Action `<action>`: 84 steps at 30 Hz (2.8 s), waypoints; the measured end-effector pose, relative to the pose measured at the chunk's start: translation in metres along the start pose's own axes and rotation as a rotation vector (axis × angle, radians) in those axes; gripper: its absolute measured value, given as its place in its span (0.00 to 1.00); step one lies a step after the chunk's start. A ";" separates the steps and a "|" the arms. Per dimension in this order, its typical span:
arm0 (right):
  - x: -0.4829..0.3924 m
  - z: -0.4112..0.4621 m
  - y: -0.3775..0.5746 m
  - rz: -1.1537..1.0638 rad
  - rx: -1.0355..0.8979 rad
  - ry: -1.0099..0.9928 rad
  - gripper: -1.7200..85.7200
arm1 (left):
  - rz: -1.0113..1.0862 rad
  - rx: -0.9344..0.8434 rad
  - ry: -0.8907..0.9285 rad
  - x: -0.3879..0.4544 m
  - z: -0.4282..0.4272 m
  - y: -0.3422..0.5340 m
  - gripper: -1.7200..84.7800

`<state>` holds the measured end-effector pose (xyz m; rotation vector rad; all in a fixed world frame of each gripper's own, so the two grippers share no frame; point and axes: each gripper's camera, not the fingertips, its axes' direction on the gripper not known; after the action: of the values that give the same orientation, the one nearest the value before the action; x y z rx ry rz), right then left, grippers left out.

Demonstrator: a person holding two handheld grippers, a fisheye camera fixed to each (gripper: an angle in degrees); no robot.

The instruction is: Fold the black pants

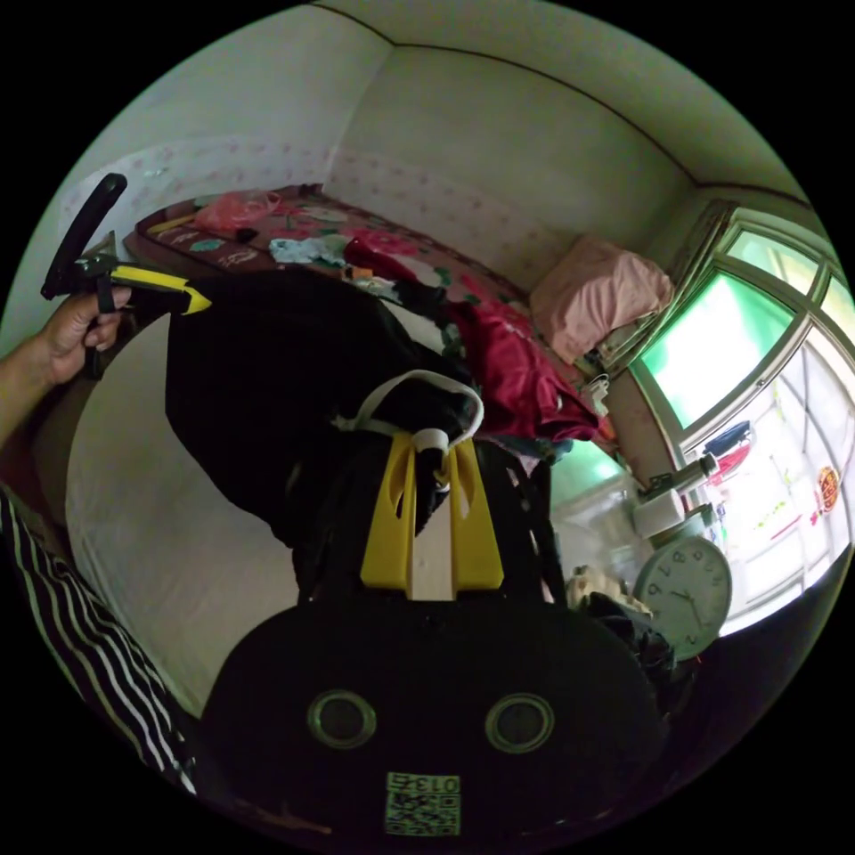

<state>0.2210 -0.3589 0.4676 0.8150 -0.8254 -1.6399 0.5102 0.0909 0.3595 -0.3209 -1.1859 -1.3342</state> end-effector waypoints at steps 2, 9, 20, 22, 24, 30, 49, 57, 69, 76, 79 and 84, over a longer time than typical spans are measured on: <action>0.024 -0.004 -0.010 0.003 0.015 0.022 0.09 | 0.055 0.041 0.008 0.016 0.005 -0.035 0.02; 0.149 0.006 -0.069 0.015 0.057 0.101 0.09 | 0.168 0.155 -0.004 0.059 0.032 -0.163 0.02; 0.342 0.187 -0.138 0.067 -0.119 -0.077 0.10 | 0.015 -0.056 -0.062 0.100 0.207 -0.346 0.03; 0.350 0.238 -0.134 0.034 -0.197 -0.092 0.10 | 0.023 -0.131 -0.125 0.108 0.240 -0.354 0.03; 0.351 0.269 -0.129 0.009 -0.244 -0.098 0.10 | 0.029 -0.185 -0.169 0.118 0.267 -0.357 0.03; 0.373 0.311 -0.113 0.000 -0.228 -0.201 0.11 | 0.019 -0.162 -0.227 0.147 0.302 -0.373 0.03; 0.416 0.206 -0.069 0.010 0.116 -0.109 0.08 | -0.050 0.086 -0.089 0.203 0.277 -0.363 0.02; 0.373 0.244 -0.044 -0.069 -0.020 -0.087 0.04 | 0.147 -0.001 -0.102 0.278 0.328 -0.362 0.02; 0.382 0.225 -0.012 -0.041 -0.060 -0.087 0.02 | 0.086 -0.032 -0.172 0.323 0.348 -0.350 0.02; 0.397 0.136 0.045 0.042 0.127 -0.012 0.02 | 0.076 0.056 -0.317 0.346 0.320 -0.301 0.02; 0.376 0.113 0.086 0.008 0.040 -0.104 0.02 | 0.034 -0.075 -0.282 0.345 0.323 -0.253 0.02; 0.325 0.087 0.178 0.077 -0.153 -0.204 0.02 | -0.002 -0.292 -0.211 0.355 0.332 -0.161 0.02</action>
<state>0.1755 -0.6993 0.6312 0.5093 -0.8495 -1.7131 0.1435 0.0968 0.7170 -0.6840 -1.1626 -1.5053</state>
